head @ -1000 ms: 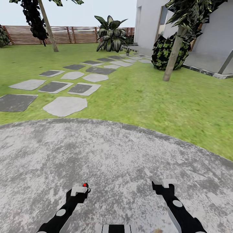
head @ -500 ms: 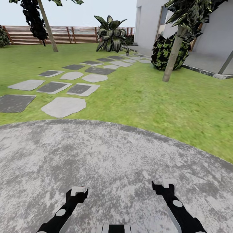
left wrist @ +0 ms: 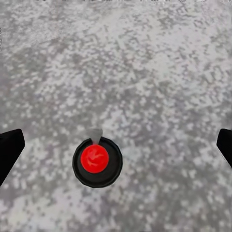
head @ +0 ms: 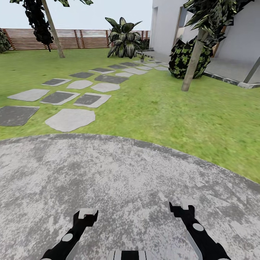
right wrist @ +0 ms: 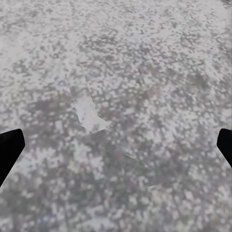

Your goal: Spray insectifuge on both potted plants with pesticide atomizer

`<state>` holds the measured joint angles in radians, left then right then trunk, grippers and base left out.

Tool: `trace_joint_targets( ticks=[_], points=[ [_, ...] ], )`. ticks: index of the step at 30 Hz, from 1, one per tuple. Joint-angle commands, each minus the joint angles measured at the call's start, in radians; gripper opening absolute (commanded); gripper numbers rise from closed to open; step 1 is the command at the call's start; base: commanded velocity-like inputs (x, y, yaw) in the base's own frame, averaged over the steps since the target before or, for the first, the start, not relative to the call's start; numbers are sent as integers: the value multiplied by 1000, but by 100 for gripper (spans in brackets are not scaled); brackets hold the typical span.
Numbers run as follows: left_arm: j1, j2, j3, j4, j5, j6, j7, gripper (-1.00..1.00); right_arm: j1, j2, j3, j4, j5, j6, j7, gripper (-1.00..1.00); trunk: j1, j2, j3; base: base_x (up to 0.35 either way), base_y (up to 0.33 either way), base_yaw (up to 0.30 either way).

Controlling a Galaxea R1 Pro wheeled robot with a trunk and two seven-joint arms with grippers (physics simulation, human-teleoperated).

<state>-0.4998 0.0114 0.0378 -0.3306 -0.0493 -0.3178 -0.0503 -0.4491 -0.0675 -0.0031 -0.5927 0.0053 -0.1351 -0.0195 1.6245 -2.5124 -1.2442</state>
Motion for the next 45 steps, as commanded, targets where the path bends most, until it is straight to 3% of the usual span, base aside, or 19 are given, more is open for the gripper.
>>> trace_joint_targets(
  ticks=[1, 5, 12, 45],
  points=[
    [0, -1, 5, 1, -4, -11, -4, 100, 0, 0, 0, 1, 0, -3, -2, 100, 0, 0, -1, 0, 0, 0],
    [0, -2, 6, 0, -3, -49, 11, 100, 0, 0, 0, 0, 0, -3, -2, 100, 0, 0, -1, 0, 0, 0],
    [0, -2, 4, 0, -2, -60, 62, 100, 0, 1, 1, 1, 0, -3, -2, 100, 0, 0, -1, 0, 0, 0],
    [0, -2, 5, 1, 0, -64, 69, 100, 0, 2, 1, 1, 0, -3, -2, 100, 15, -8, -178, 0, 0, 0]
  ],
)
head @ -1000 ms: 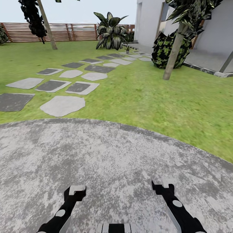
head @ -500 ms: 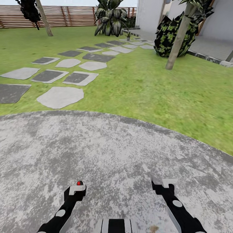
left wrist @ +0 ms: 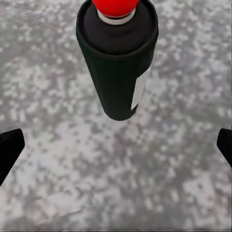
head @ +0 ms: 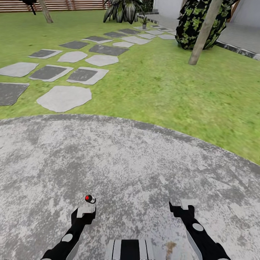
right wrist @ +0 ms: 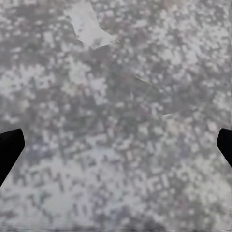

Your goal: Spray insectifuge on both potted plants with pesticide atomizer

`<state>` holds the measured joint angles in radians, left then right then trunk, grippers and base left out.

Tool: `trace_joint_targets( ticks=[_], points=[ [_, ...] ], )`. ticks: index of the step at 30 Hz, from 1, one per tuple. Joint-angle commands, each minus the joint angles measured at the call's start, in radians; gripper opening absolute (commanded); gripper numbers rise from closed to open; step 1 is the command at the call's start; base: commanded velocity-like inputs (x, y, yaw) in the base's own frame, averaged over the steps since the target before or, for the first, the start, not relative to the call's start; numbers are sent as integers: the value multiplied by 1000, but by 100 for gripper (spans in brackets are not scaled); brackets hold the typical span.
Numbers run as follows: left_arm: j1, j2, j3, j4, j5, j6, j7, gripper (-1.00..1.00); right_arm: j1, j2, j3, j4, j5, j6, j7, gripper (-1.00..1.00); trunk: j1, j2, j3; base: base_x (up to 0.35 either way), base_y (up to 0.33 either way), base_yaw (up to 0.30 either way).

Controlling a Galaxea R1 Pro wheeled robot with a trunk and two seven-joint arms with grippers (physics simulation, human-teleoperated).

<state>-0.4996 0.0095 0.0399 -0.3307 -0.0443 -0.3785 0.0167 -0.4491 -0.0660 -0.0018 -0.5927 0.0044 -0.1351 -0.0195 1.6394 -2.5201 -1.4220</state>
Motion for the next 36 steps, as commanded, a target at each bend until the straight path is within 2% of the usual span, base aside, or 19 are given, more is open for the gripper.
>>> trace_joint_targets(
  ticks=[1, 7, 17, 25, 32, 36],
  points=[
    [0, 0, 3, 1, -5, -4, 2, 100, 0, 0, 0, 1, 0, -3, -2, 100, 0, 0, -6, 0, 0, 0],
    [0, 0, 3, 1, -5, -4, 2, 100, 0, 0, 0, 1, 1, -3, -3, 100, 3, -2, -33, 0, 0, 0],
    [15, -1, -10, -27, 6, -3, 5, 100, -2, 6, 2, -6, 0, 0, 0, 100, 3, -2, -34, 0, 0, 0],
    [61, -1, -9, 19, 10, -16, 13, 100, -2, 47, 2, 39, 0, -10, 0, 100, 3, -2, -34, 0, 0, 0],
    [101, 6, -15, 23, 6, -14, -3, 100, -2, 38, -2, 78, -1, -38, -4, 100, 3, -2, -34, 0, 0, 0],
    [102, 7, -20, 20, -1, -18, -4, 100, -2, 25, -2, 96, 0, -48, 0, 100, 3, -2, -34, 0, 0, 0]
  ],
)
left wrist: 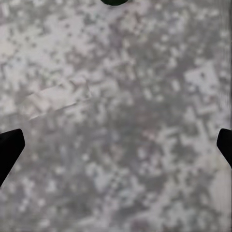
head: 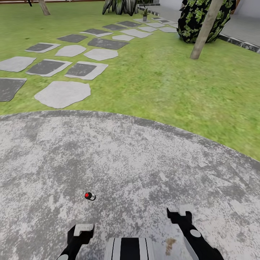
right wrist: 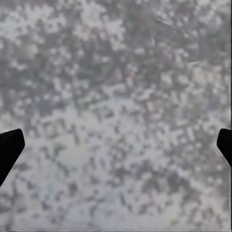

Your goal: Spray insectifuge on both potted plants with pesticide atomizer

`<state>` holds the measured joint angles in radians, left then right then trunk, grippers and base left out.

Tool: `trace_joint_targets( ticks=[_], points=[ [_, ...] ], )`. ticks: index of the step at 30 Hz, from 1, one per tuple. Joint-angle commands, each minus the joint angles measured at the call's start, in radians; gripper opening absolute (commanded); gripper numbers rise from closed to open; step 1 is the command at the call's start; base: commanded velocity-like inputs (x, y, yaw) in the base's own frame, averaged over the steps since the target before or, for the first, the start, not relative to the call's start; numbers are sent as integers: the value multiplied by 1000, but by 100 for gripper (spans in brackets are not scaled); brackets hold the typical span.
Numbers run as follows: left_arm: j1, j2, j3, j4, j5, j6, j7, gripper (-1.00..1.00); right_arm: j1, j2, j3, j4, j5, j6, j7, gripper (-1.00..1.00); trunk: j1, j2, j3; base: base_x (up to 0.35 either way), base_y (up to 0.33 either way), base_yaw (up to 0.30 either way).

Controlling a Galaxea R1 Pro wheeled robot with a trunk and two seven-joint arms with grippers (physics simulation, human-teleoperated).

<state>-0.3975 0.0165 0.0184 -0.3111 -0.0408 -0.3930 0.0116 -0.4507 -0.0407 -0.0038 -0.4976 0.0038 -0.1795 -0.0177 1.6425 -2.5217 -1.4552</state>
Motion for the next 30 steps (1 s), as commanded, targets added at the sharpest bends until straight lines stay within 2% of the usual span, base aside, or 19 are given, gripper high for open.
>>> trace_joint_targets(
  ticks=[1, 9, 14, 17, 24, 30],
  points=[
    [-4, 1, 2, 0, -6, -5, 1, 100, 0, -6, 1, 0, 0, -4, -1, 100, 0, 0, -1, 0, 0, 0],
    [-15, -4, 0, -39, -11, -6, 2, 100, 0, -11, 4, -9, -1, -8, 2, 100, 0, 0, -1, 0, 0, 0],
    [-16, -6, -1, -55, -15, -10, 2, 100, 0, -12, 5, -8, 0, -73, 2, 100, 0, 0, -1, 0, 0, 0],
    [-17, -8, 0, -95, -16, -9, 2, 100, 0, -13, 5, -7, 1, -95, 2, 100, 0, 0, -1, 0, 0, 0],
    [-17, -10, 1, -142, -16, -8, 7, 100, 0, -13, 4, -8, 1, -101, 2, 100, 0, 0, -1, 14, 0, 0],
    [-17, -11, 2, -151, -14, -10, 12, 100, 0, -14, 4, -9, 0, -101, 2, 100, 0, 0, -1, 156, 0, 0]
  ],
)
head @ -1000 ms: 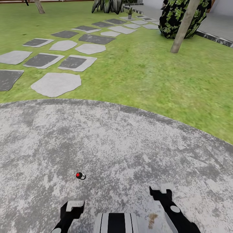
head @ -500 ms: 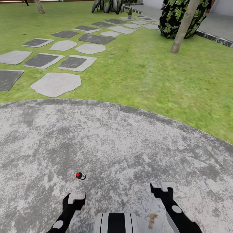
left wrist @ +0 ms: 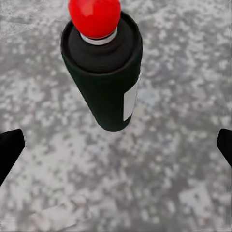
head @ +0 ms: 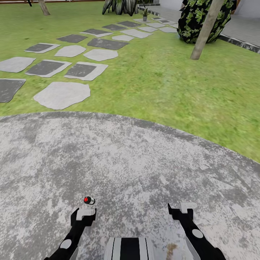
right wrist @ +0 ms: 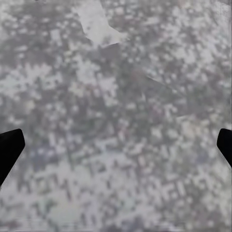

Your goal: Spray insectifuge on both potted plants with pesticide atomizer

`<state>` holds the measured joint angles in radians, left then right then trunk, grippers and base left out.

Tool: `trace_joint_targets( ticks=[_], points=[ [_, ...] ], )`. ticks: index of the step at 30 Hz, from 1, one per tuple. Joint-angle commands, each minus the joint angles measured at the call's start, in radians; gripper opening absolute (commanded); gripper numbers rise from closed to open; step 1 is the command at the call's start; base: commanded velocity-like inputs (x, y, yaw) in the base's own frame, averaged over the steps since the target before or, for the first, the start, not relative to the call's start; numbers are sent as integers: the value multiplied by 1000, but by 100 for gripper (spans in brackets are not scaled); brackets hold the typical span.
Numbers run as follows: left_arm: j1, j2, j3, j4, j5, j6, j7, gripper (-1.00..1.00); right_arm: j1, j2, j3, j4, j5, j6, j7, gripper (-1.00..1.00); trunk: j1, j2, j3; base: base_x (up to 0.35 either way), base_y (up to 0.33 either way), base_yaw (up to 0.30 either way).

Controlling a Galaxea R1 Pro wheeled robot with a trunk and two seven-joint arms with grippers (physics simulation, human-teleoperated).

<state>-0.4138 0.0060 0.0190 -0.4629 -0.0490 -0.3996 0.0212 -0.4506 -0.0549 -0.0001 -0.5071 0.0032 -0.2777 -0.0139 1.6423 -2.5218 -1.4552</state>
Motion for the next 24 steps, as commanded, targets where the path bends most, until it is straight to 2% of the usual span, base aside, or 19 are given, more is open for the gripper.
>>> trace_joint_targets(
  ticks=[1, 9, 15, 24],
  points=[
    [0, 0, 2, 1, -3, -4, 3, 100, 0, 0, 0, 0, 0, -3, -1, 100, 0, 0, -1, 47, 0, 0],
    [3, -1, 3, 1, 1, -5, 4, 100, 0, 0, 0, -1, 0, -3, -1, 100, 0, 0, -1, 11, 0, 0],
    [5, -3, 5, 1, 1, -5, 5, 100, 0, 1, 0, -1, 0, -3, -1, 100, 0, 0, -1, 180, 0, 0],
    [6, -3, 6, 0, 2, -5, 5, 100, 0, 1, 1, -1, 0, -3, -1, 100, 0, 0, -1, 47, 0, 0]
  ],
)
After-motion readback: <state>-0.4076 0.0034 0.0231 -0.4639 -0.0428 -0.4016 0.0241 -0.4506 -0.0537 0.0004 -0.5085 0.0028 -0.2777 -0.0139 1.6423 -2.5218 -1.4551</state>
